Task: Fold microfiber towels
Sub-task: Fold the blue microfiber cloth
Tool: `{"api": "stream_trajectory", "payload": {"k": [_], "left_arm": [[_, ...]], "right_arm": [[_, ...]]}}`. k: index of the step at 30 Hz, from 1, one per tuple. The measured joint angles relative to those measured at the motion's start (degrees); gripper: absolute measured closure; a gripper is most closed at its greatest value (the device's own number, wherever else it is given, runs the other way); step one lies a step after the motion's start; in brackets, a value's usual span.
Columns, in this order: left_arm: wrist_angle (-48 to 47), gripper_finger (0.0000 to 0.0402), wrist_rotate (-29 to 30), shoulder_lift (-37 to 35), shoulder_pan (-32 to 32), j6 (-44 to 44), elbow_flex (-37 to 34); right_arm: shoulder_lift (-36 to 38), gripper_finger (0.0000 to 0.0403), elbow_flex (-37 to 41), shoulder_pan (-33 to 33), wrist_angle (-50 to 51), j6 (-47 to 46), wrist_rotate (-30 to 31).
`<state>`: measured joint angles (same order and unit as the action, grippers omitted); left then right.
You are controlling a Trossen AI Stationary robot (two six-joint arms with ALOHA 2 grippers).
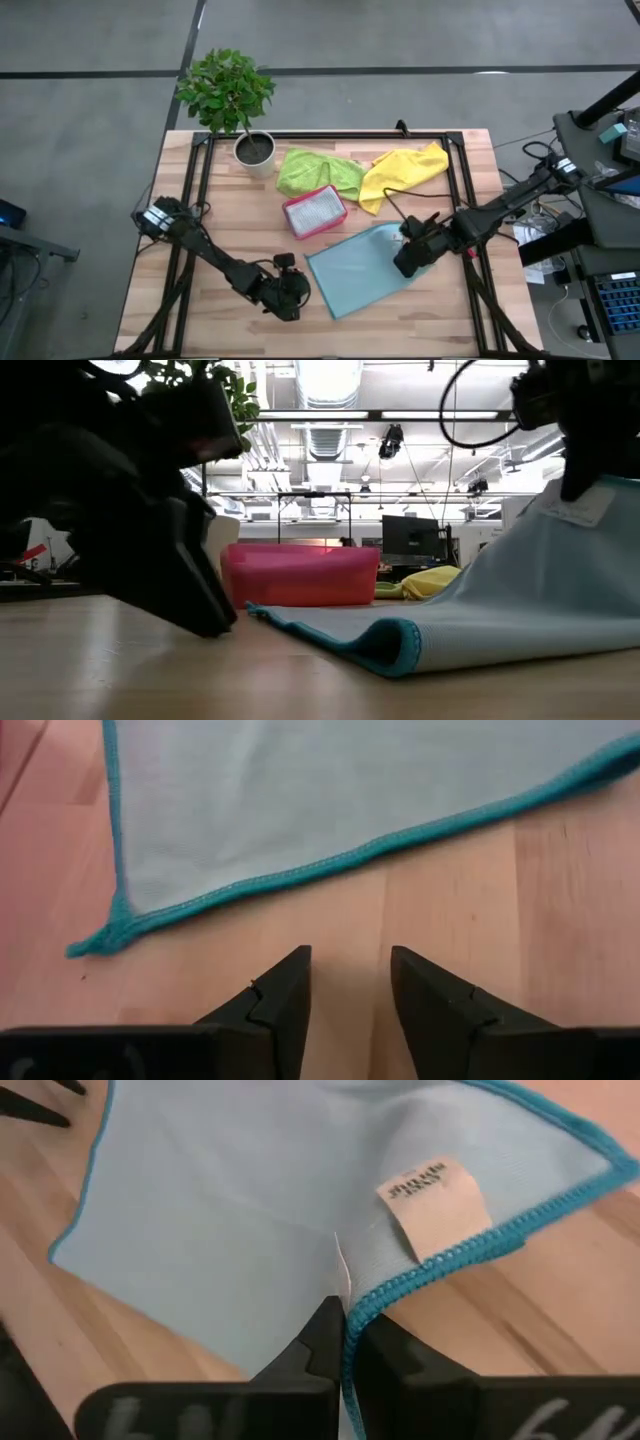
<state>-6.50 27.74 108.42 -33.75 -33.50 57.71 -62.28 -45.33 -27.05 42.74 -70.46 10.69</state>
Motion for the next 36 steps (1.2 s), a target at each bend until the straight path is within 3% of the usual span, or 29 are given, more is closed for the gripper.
{"api": "stream_trajectory", "payload": {"k": [9,23,31,36], "left_arm": [[5.1,0.0276,0.6,2.1,0.8,3.1,0.1],[6.5,0.0276,0.0,2.2,0.8,3.9,0.0],[6.5,0.0276,-0.1,2.2,0.8,3.9,0.0],[6.6,0.0276,0.0,2.2,0.8,3.9,0.0]], "right_arm": [[-14.6,0.0394,-8.4,0.0,-8.5,1.8,-0.6],[-36.0,0.0394,-27.8,1.5,-8.7,9.5,-0.1],[-42.9,0.0393,-33.8,3.3,-8.7,13.8,1.3],[-44.4,0.0365,-34.9,3.3,-8.7,13.9,-0.2]]}}
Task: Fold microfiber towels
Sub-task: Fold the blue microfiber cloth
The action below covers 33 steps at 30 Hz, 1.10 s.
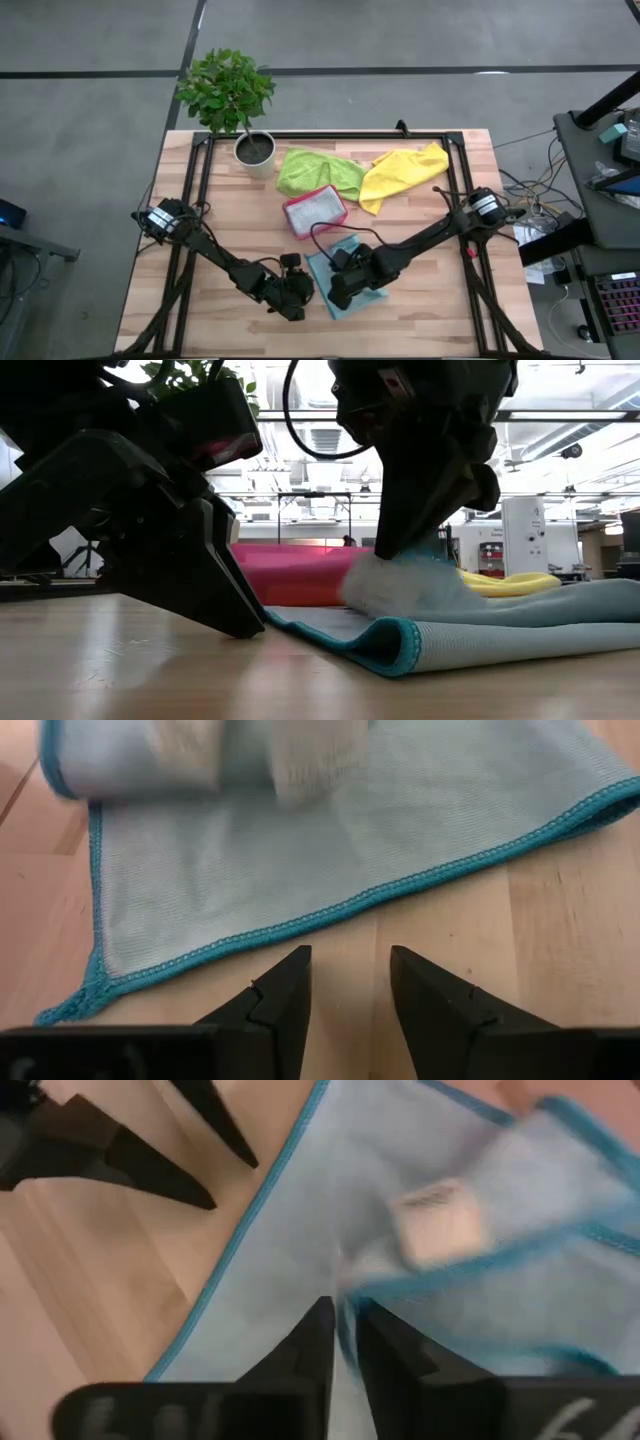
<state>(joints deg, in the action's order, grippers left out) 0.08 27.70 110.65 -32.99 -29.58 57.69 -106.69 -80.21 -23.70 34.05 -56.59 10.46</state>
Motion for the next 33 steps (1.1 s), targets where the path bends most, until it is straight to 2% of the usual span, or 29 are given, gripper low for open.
{"api": "stream_trajectory", "payload": {"k": [7,10,13,16,19,21,27,33], "left_arm": [[0.4,0.0276,0.0,0.0,0.0,0.0,0.0],[0.4,0.0276,0.0,0.0,0.0,0.0,0.0],[0.5,0.0276,0.0,0.0,0.0,0.0,0.0],[0.5,0.0276,0.0,0.0,0.0,0.0,0.0],[0.6,0.0276,0.0,0.0,0.0,0.0,0.0],[0.7,0.0276,0.0,0.0,0.0,0.1,0.0],[1.0,0.0276,-0.1,0.1,0.0,0.4,-0.1],[1.0,0.0276,-0.1,0.1,0.0,0.4,-0.1]], "right_arm": [[0.0,0.03,0.0,0.0,-0.9,1.8,-0.7],[0.6,0.0276,0.0,0.1,-1.0,6.7,-3.9],[2.6,0.0262,0.0,-0.1,3.0,11.6,-3.9],[5.1,0.0258,0.5,-0.9,8.3,16.4,0.5],[7.1,0.0262,2.2,-1.7,12.9,17.2,7.5],[8.3,0.0268,4.3,-1.7,13.5,18.0,8.8],[10.9,0.0275,12.1,-1.3,8.3,22.1,8.2],[14.8,0.0252,20.7,1.3,-6.7,30.4,1.1]]}}
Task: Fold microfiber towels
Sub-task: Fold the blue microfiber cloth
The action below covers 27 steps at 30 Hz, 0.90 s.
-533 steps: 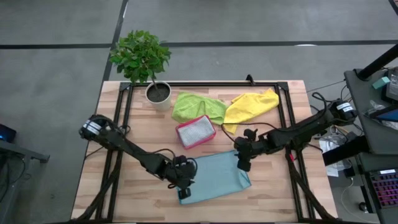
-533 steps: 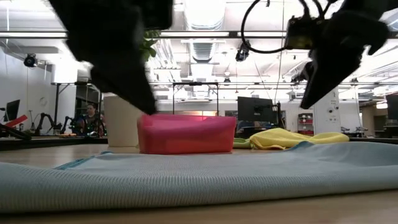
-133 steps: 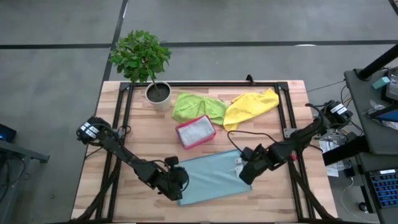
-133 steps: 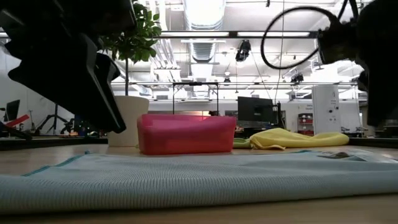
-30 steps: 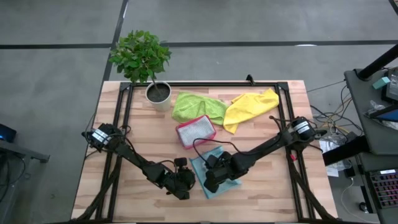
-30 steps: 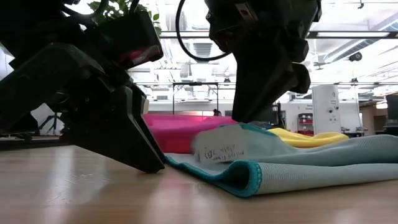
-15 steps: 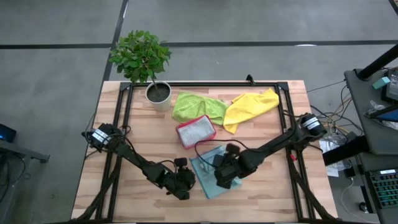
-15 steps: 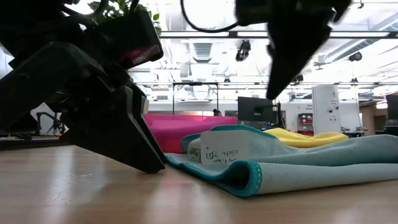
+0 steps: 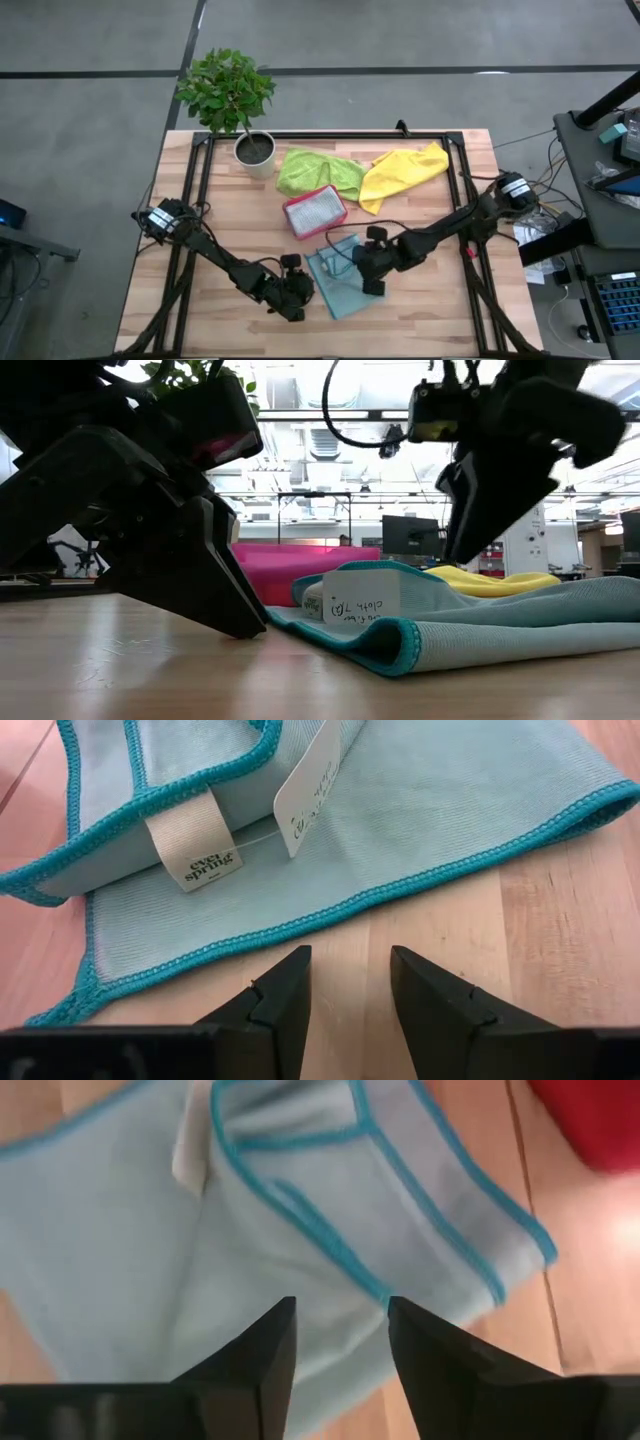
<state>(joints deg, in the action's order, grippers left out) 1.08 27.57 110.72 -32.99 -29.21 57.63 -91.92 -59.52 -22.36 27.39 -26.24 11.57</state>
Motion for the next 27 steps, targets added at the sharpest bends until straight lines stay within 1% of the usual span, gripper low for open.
{"api": "stream_trajectory", "payload": {"k": [4,10,14,16,18,20,24,27], "left_arm": [[0.0,0.0276,0.0,0.0,0.1,0.0,0.0],[0.0,0.0276,0.0,0.0,0.3,0.0,0.0],[0.0,0.0276,0.0,0.0,0.3,0.0,0.0],[0.0,0.0276,0.0,0.0,0.4,0.0,0.0],[0.0,0.0276,0.0,0.0,0.4,0.0,0.0],[0.0,0.0276,0.0,0.0,0.4,0.0,0.0],[0.0,0.0276,0.1,0.0,0.4,0.0,0.0],[0.0,0.0276,0.1,0.0,0.5,0.0,0.0]], "right_arm": [[1.7,0.0238,5.2,2.7,-7.9,0.9,-1.8],[1.8,0.0219,11.5,5.3,-18.7,3.3,-7.5],[1.8,0.0226,12.8,5.4,-21.1,4.4,-7.7],[1.8,0.0242,12.8,5.4,-22.1,5.0,-7.7],[1.8,0.0266,12.8,5.4,-22.4,5.7,-7.8],[1.8,0.0299,12.8,5.4,-22.6,6.4,-8.0],[1.8,0.0377,12.7,5.4,-23.9,6.7,-11.2],[1.8,0.0388,12.0,4.8,-25.4,5.5,-13.0]]}}
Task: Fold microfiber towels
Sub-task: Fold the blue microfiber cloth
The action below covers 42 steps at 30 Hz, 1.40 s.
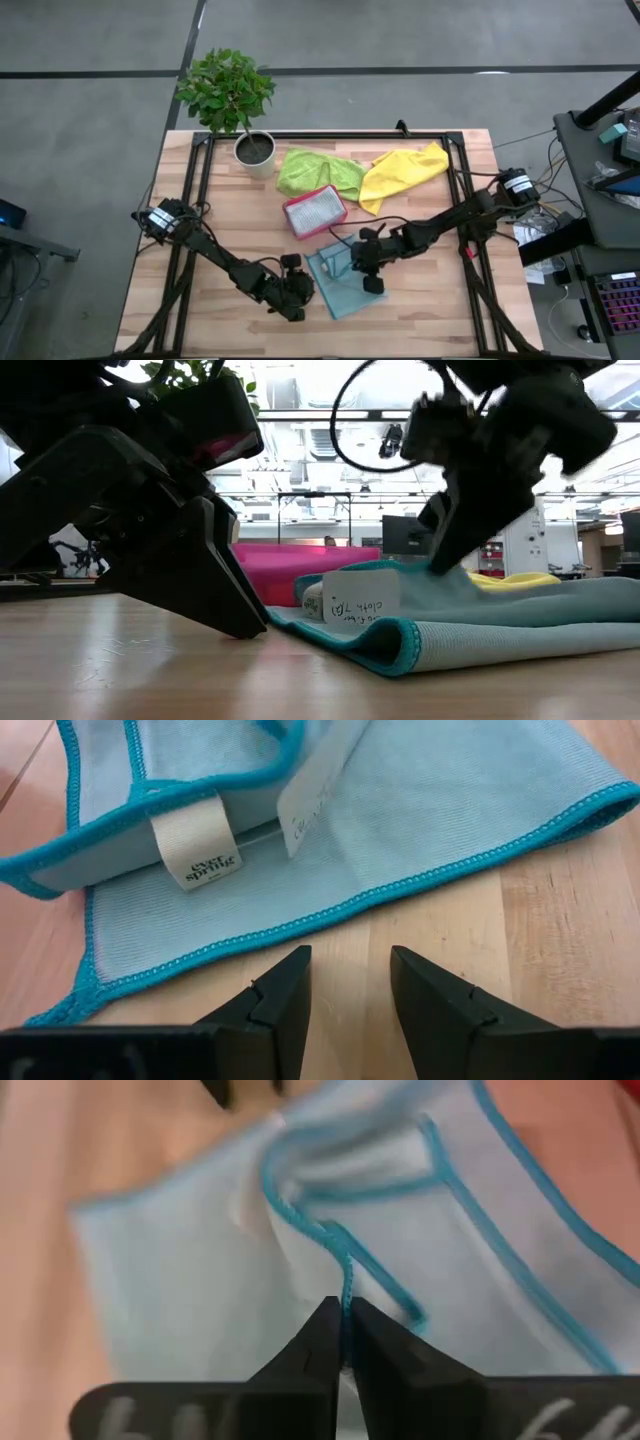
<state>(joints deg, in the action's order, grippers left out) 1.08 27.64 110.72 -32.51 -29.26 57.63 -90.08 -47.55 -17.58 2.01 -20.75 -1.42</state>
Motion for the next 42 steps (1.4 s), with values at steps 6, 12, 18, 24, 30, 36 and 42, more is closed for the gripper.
{"api": "stream_trajectory", "payload": {"k": [6,12,18,24,30,36,42], "left_arm": [[0.0,0.0276,0.0,0.0,0.0,0.0,0.0],[0.1,0.0276,0.0,0.0,0.0,0.0,0.0],[0.0,0.0276,0.1,0.0,0.0,-0.2,0.0],[0.0,0.0276,0.1,0.0,0.0,-0.2,0.0],[0.0,0.0276,0.1,0.0,0.0,-0.3,0.0],[0.0,0.0276,0.1,0.0,0.0,-0.3,0.0],[0.0,0.0276,-0.1,0.0,0.0,-0.4,0.0]], "right_arm": [[-0.4,0.0394,-2.8,-3.4,-1.4,-3.4,-0.2],[-5.1,0.0394,-7.9,-6.3,-1.9,-6.2,-0.1],[-12.1,0.0394,-14.8,-8.4,-1.2,-5.8,-0.2],[-16.1,0.0393,-21.0,-8.7,5.1,-5.6,-0.6],[-16.9,0.0362,-22.5,-8.8,5.3,-5.7,-2.0],[-16.7,0.0299,-22.5,-9.0,4.9,-6.2,-2.6],[-15.5,0.0255,-23.5,-9.2,6.2,-5.6,-6.7]]}}
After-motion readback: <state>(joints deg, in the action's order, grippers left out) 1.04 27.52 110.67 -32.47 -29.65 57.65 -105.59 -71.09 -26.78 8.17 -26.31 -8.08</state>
